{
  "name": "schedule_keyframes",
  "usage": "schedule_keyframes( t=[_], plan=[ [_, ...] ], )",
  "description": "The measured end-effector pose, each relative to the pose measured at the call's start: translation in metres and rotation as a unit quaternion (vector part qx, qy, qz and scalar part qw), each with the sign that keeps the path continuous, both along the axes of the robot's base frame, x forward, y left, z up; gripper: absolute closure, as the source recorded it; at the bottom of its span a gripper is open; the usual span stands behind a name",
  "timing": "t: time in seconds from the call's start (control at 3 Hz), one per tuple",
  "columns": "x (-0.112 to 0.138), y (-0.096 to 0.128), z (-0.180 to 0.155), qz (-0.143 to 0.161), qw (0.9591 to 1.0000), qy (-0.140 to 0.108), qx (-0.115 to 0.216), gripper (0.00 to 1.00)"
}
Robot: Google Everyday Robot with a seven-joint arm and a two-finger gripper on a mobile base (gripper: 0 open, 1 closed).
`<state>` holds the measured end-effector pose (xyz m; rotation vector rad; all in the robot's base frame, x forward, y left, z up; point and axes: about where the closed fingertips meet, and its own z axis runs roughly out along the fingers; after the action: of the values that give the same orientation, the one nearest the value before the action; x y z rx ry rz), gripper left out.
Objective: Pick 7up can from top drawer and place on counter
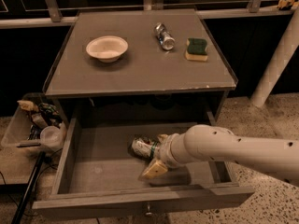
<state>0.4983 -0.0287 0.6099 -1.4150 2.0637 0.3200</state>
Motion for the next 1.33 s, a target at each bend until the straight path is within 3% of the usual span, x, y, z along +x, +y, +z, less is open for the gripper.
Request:
schedule_keyframes(
  t=[1.0,1.33],
  plan=[
    [0.0,0.0,0.0,0.0,1.0,0.0,0.0,0.88],
    [-0.0017,0.0011,0.004,0.005,1.0,0.001,-0.003,1.0]
  ],
)
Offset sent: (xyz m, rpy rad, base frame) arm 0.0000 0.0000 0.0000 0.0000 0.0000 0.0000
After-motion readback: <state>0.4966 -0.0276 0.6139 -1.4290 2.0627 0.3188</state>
